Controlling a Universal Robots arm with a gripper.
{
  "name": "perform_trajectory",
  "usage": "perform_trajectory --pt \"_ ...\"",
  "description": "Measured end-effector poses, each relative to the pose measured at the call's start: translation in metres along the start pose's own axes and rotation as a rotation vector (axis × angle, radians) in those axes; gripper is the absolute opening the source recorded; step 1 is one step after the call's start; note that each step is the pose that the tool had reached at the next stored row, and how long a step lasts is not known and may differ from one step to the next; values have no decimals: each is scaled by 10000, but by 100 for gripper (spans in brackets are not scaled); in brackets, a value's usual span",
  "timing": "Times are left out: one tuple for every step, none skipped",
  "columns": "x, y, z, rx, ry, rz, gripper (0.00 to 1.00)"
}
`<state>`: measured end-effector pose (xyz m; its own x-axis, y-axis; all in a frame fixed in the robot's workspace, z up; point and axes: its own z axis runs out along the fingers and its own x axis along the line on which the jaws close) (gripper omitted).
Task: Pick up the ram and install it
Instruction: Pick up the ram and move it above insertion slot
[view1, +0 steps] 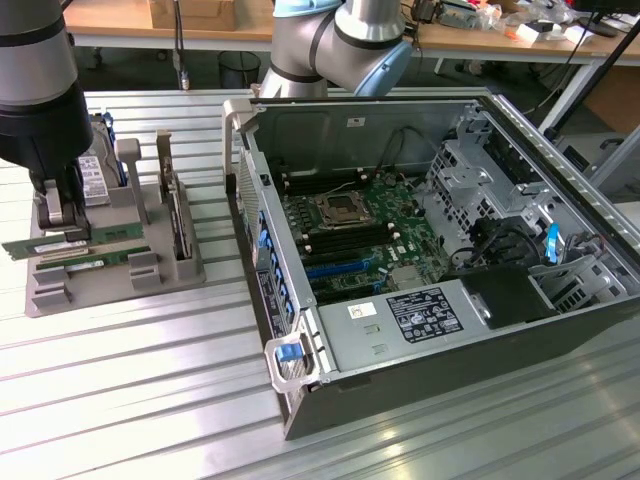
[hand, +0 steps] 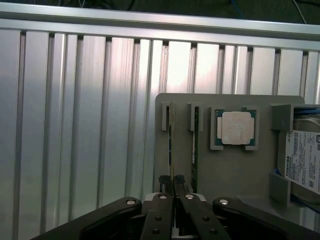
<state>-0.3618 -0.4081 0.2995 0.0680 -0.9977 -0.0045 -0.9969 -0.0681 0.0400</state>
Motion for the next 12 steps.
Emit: perform_trajectory --pt "0 0 -7 0 0 -1 12" --pt "0 0 -11 0 0 -1 12" --pt "0 0 -15 0 0 -2 12" --pt "0 -1 -18 0 0 -2 12" --pt "-1 -1 -20 0 0 -2 12" --pt "-1 -1 -21 -1 0 -1 12" --pt "0 -1 -21 0 0 -2 12" --pt "0 -1 -24 -2 1 -1 12" --pt "0 -1 -29 0 0 -1 12" --pt "0 -1 -31 1 0 -2 12" --pt "-1 -1 -34 -1 0 -2 12" --pt "-1 -2 -35 0 -1 -2 12"
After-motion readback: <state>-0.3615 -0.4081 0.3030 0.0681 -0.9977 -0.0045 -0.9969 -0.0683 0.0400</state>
